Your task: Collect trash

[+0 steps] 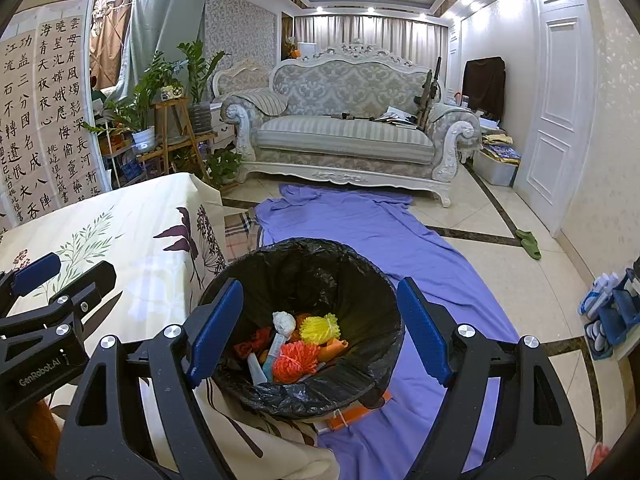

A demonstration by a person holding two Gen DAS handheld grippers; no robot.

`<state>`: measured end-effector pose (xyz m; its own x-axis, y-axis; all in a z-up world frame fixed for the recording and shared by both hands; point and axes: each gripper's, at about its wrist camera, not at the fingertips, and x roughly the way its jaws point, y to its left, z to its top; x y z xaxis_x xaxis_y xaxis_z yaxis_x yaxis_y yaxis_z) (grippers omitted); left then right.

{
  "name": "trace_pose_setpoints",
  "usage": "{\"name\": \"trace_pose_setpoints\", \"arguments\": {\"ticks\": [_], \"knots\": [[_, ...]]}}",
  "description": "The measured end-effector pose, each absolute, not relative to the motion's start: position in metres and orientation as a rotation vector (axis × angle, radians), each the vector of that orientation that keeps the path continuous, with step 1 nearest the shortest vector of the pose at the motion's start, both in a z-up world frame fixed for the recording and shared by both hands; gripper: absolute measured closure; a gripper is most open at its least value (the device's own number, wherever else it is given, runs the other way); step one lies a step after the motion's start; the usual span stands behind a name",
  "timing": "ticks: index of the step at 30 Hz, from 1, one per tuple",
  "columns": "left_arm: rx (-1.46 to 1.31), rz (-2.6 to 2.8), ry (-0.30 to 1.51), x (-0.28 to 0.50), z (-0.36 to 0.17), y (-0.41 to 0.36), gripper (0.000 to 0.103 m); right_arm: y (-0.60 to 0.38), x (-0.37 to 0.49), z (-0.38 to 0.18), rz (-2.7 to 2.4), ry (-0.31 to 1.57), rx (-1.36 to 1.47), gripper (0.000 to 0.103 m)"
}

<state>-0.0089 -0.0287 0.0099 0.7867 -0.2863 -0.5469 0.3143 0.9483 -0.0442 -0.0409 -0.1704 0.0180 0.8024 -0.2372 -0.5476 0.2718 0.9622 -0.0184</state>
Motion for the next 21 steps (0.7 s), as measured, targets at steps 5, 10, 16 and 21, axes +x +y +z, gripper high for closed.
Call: {"name": "trace_pose_setpoints", "arguments": {"ticks": [5,10,16,21], "knots": [[0.05,-0.324,0.582,-0.009,0.0098,-0.0292,0.019,-0.1703,-0.0413,0.0179,-0.274,0.579,0.062,0.026],[0.051,-0.324,0.583,-0.0091,0.0096,-0.0297,0.019,-0.1704,-0.0415,0.0179,-0.274,0.579,0.062,0.026],[0.052,-0.322,0.582,-0.0098,0.0095,-0.0312,0.019,-0.1705,-0.0415,0.0178,-0.273,0.579,0.062,0.026],[0.05,-0.324,0.583,-0.0102,0.0103,-0.0307,0.019,-0.1702,-0.0414,0.0177,-0.274,0.579,0.062,0.026]]}}
